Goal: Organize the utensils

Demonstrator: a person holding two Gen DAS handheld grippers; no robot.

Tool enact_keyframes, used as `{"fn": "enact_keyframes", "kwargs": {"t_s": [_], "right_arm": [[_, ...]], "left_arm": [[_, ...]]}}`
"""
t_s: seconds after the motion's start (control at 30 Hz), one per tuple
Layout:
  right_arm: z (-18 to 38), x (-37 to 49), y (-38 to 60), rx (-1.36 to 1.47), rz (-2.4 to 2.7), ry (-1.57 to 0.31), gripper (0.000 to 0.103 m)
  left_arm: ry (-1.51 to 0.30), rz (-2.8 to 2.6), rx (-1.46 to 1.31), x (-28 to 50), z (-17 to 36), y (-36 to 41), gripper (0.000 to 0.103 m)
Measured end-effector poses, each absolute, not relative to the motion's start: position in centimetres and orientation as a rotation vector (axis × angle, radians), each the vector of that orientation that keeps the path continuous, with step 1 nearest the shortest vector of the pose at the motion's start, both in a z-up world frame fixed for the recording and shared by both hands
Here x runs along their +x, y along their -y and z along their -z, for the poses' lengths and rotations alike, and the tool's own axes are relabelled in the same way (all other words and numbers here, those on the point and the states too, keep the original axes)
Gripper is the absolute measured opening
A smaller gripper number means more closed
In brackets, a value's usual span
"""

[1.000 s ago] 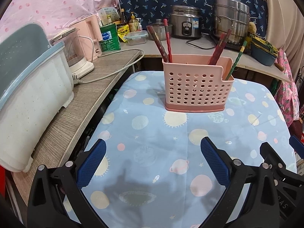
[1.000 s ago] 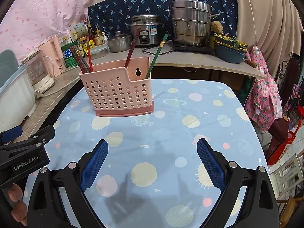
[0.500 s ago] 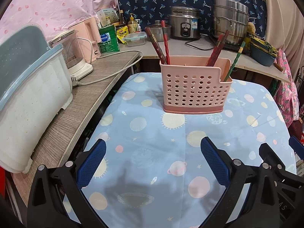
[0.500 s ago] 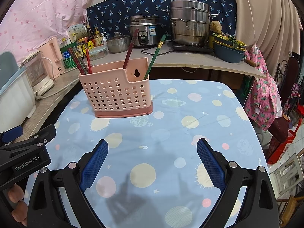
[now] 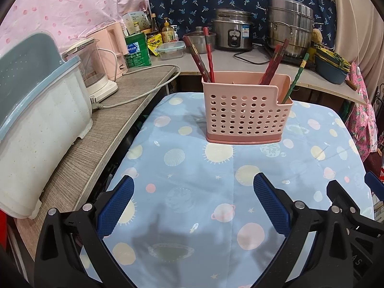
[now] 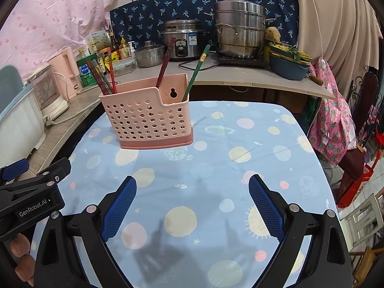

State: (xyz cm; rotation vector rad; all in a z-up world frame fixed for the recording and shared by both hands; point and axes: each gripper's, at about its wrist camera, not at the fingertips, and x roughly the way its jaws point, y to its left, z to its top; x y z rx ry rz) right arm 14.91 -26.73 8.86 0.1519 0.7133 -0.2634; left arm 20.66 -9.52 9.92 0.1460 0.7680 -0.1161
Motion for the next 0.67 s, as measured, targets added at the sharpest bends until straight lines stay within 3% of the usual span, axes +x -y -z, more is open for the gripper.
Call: {"fn": "enact_keyframes", "kwargs": {"t_s": [0.67], "right_arm": [[-8.94, 15.08, 26.65, 0.152, 0.265, -0.716, 0.091]], "left_arm": [[-0.732, 0.122, 0.150, 20.64, -10.10, 9.99, 0.095]]}}
